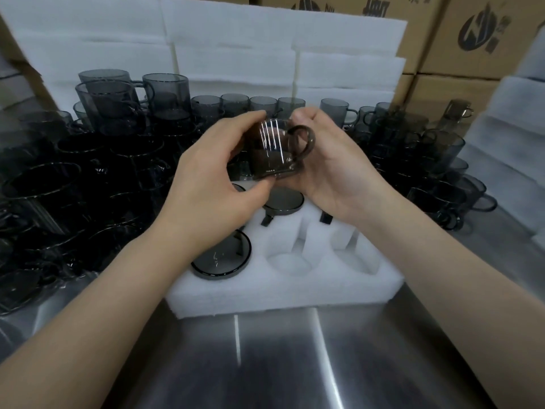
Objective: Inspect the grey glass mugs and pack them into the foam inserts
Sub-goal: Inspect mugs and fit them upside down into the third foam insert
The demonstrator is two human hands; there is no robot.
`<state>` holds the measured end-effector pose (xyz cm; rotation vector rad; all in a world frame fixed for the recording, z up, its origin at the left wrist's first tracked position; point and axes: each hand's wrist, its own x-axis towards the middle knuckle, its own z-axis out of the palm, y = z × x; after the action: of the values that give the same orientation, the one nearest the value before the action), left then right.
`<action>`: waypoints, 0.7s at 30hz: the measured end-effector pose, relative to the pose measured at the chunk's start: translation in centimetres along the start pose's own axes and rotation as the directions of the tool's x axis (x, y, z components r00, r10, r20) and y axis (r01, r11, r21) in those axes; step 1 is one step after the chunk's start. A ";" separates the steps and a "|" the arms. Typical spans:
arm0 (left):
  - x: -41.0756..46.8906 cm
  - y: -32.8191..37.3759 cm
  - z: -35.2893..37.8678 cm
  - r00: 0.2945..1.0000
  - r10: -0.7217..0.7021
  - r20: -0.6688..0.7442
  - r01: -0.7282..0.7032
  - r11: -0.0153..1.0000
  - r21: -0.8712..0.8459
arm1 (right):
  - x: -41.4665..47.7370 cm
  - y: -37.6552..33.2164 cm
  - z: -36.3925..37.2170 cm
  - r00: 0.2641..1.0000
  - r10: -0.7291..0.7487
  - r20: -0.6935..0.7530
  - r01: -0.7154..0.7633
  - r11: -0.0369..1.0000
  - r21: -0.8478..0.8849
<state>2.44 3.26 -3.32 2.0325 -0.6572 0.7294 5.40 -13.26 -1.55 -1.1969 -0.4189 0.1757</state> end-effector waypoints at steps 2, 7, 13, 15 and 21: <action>0.0 -0.1 0.1 0.998 -0.040 0.049 0.042 0.998 -0.044 | 0.0 0.0 0.0 1.000 0.021 -0.015 -0.021 1.000 -0.017; 0.1 0.1 0.0 0.991 -0.065 0.116 0.076 0.993 -0.089 | -0.4 -0.1 -0.1 1.000 -0.002 -0.015 0.001 0.996 -0.090; 0.2 -0.1 -0.1 0.990 -0.117 0.082 0.130 0.977 -0.171 | -0.3 -0.1 0.2 0.999 -0.027 0.019 0.029 0.993 -0.116; 0.1 -0.3 0.0 0.988 -0.142 0.061 0.152 0.963 -0.224 | -0.4 -0.1 0.0 0.998 -0.012 0.069 0.018 0.996 -0.085; 0.1 -0.5 -0.4 0.984 -0.177 0.025 0.176 0.933 -0.314 | -0.6 -0.2 -0.6 0.964 0.015 0.264 -0.013 1.000 -0.010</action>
<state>2.79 3.80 -3.38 1.7663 -0.5414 0.4873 5.11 -14.06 -1.63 -1.1886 -0.6447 0.3489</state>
